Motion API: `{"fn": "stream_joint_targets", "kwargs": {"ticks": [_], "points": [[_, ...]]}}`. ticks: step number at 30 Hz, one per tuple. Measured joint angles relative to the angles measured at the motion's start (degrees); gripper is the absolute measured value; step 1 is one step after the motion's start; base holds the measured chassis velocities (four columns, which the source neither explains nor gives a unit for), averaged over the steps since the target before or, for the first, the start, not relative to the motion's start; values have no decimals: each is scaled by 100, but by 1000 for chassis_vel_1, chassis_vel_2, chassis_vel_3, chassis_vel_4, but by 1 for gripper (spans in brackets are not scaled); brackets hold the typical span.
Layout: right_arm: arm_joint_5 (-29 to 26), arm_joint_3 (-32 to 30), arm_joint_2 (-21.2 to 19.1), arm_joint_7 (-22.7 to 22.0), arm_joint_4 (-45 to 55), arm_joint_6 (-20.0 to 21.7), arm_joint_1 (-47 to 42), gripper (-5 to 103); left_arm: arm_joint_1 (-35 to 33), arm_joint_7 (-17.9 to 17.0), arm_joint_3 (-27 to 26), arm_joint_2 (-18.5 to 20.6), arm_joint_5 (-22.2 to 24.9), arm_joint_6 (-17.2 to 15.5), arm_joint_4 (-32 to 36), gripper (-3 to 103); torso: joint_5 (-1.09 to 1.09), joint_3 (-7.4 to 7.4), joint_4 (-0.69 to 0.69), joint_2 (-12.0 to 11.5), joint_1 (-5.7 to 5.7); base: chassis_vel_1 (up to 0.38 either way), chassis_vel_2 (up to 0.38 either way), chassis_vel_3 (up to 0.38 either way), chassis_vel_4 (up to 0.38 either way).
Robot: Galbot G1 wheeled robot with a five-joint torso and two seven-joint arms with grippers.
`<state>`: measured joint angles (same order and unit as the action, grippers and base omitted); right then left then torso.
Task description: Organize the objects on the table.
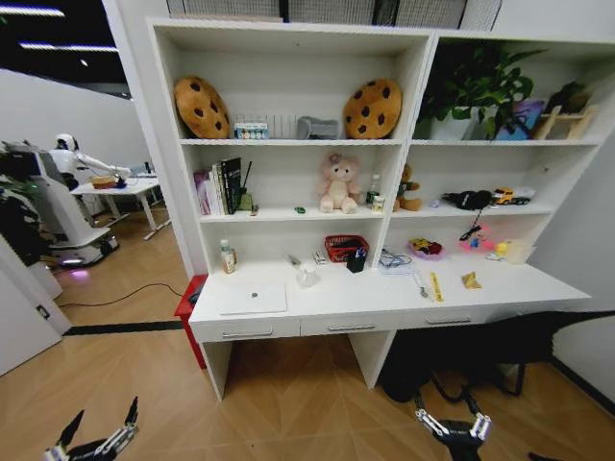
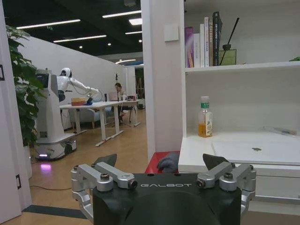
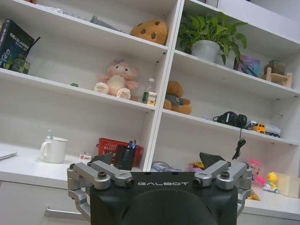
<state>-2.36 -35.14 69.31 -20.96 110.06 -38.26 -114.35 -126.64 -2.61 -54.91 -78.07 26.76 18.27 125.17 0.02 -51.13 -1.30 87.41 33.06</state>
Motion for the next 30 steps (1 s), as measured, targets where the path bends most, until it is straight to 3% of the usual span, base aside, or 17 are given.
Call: {"fn": "stream_joint_targets", "kwargs": {"ticks": [8,30], "points": [[22,67,127,-53,-82,-150,140,100,0,0,0,0,0,0,0,100,-1,0,1,0,0,0,0,0,0],[-94,-144,82,-20,205,-30,-108,100,0,0,0,0,0,0,0,100,-2,0,0,0,0,0,0,0,0]]}}
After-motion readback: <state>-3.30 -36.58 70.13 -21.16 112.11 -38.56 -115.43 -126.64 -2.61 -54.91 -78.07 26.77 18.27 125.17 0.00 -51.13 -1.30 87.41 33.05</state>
